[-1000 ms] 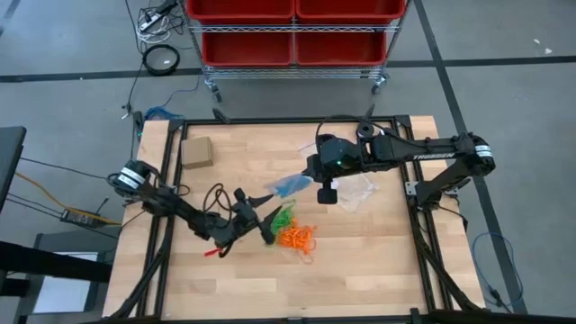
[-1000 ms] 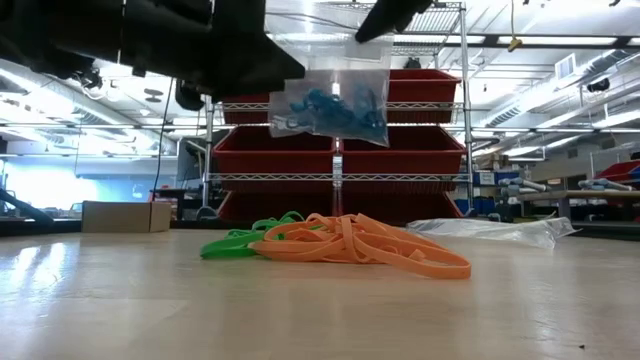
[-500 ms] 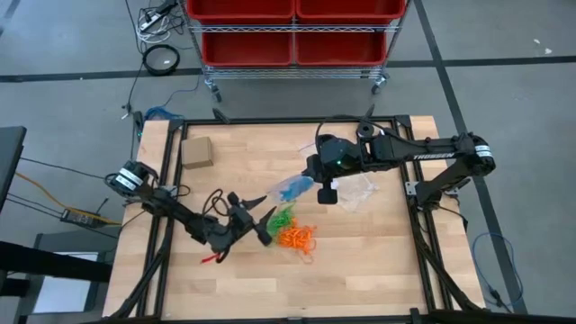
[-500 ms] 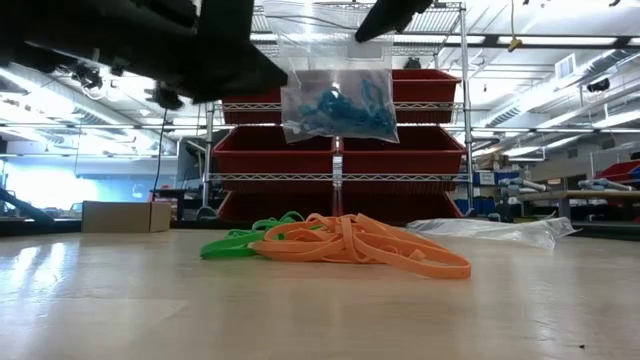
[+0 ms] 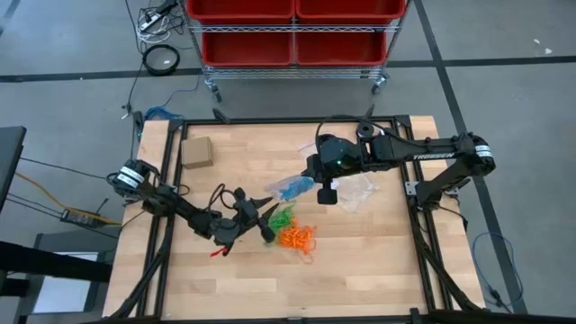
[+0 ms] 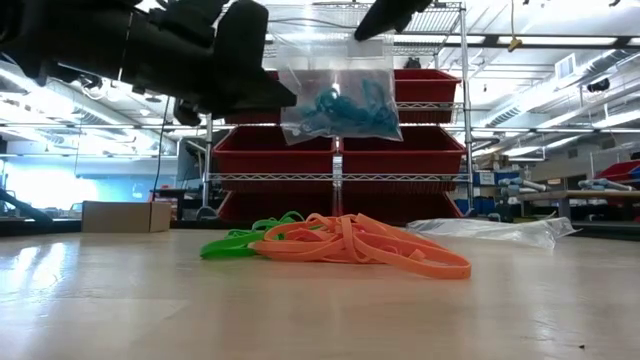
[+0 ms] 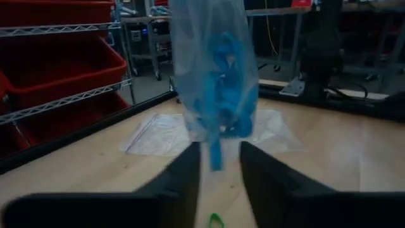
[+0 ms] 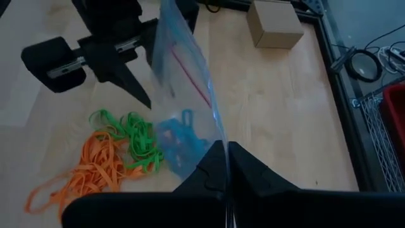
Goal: Sort rubber bands
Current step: Close the top left transparent zip bag
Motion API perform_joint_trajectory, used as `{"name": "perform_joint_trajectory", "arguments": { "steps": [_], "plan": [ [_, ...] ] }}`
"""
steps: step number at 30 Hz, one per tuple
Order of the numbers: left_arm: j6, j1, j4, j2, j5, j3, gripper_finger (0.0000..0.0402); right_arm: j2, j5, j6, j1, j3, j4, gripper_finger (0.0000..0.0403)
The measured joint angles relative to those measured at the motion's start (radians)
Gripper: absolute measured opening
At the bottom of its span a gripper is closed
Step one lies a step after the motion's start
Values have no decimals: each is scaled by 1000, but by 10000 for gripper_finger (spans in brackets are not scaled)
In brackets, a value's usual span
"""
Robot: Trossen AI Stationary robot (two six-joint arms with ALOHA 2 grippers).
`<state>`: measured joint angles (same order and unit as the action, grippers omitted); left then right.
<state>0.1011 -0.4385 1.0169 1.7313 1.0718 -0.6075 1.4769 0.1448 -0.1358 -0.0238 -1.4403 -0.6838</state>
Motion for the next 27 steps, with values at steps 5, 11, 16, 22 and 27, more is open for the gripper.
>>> {"name": "perform_joint_trajectory", "arguments": {
  "steps": [5, 11, 16, 22, 27],
  "plan": [
    [6, 6, 3, 0, -11, 37, 8, -3, -2, 0, 0, 0, 36, 0],
    [141, 15, 87, 1, 8, 135, 3, -43, 5, 1, 8, -2, 70, 0],
    [31, 14, 304, 0, -10, 167, 10, -43, -18, 10, 14, -2, 57, 0],
    [-227, 11, 555, -1, -31, 167, 94, -40, -19, 11, 13, -2, 55, 0],
    [-231, 31, 555, -10, -101, 157, 180, -40, -19, 11, 13, -2, 55, 0]
  ]
}}
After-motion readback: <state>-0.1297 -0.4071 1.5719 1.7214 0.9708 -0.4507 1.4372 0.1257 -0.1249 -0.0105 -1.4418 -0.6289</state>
